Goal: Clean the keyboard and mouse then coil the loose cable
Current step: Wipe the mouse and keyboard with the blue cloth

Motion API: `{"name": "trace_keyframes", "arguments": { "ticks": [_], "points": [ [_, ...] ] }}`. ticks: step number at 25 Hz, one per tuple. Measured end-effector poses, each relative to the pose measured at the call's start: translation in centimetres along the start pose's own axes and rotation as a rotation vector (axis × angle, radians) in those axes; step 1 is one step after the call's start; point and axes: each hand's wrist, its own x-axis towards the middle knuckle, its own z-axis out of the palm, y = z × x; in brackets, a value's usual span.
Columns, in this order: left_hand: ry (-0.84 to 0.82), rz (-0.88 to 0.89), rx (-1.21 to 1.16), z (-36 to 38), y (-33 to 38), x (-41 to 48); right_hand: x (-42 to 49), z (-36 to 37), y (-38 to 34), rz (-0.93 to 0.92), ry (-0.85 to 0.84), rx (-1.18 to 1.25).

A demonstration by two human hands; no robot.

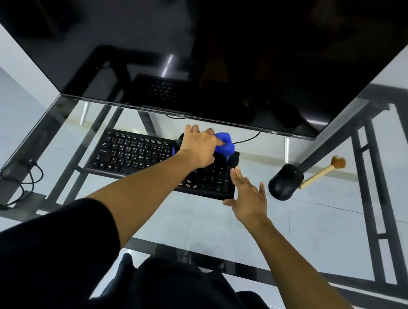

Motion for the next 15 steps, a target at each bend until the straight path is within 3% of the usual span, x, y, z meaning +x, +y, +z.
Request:
{"name": "trace_keyframes", "arguments": {
  "ticks": [9, 12, 15],
  "points": [
    [0.037, 0.103, 0.022, 3.4, 2.1, -8.4, 0.1, 0.2, 0.6, -0.025, 0.051, 0.010],
    [0.039, 0.146, 0.032, 3.1, 0.8, -7.8, -0.1, 0.3, 0.7, -0.027, 0.049, 0.038],
    [0.053, 0.063, 0.001, 2.1, 0.3, -4.6, -0.1, 0.5, 0.7, -0.035, 0.043, 0.044]
  ]
}}
